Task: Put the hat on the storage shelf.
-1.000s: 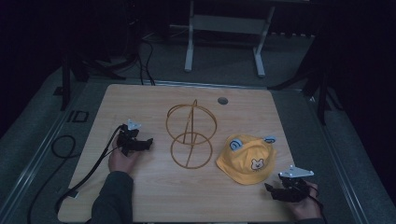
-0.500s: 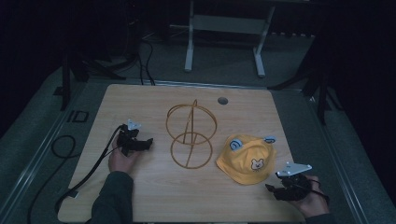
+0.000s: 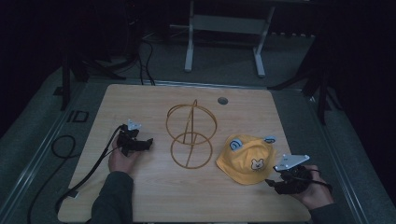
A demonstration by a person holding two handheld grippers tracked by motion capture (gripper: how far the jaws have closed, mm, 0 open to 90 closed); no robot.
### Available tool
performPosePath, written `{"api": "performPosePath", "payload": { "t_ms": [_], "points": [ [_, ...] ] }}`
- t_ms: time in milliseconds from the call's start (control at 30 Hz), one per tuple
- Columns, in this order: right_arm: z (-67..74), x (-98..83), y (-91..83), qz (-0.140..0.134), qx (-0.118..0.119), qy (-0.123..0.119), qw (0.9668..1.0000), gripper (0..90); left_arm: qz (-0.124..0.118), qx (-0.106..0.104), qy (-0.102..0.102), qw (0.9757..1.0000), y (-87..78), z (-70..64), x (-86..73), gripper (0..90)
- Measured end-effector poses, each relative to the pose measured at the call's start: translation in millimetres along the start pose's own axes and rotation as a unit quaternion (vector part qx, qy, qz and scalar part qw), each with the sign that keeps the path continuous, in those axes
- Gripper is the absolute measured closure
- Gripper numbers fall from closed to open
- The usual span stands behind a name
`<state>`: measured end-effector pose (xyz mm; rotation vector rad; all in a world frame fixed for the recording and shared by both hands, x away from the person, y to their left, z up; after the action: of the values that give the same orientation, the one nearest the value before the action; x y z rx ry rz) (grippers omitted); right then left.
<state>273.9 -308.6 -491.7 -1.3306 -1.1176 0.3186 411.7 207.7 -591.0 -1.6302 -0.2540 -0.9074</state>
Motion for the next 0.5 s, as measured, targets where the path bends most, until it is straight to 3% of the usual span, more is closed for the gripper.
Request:
{"api": "performPosePath", "payload": {
  "t_ms": [500],
  "points": [
    [-4.7,28.4,-17.6,0.019,0.012,-0.066,0.9976,46.7,0.0,0.0,0.0,1.0,0.0,0.0,0.0,14.6]
  ]
}}
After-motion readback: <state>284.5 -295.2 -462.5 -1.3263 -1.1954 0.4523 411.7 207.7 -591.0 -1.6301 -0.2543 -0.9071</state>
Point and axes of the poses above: each handheld gripper's, and its own axes: y roughly forward along the jaws, x roughly out of its top, z roughly to its left, the point moved 3 cm from there along y, roughly forward along the jaws, and after that the axes turned 3 degrees about z, right-handed, at the moved point
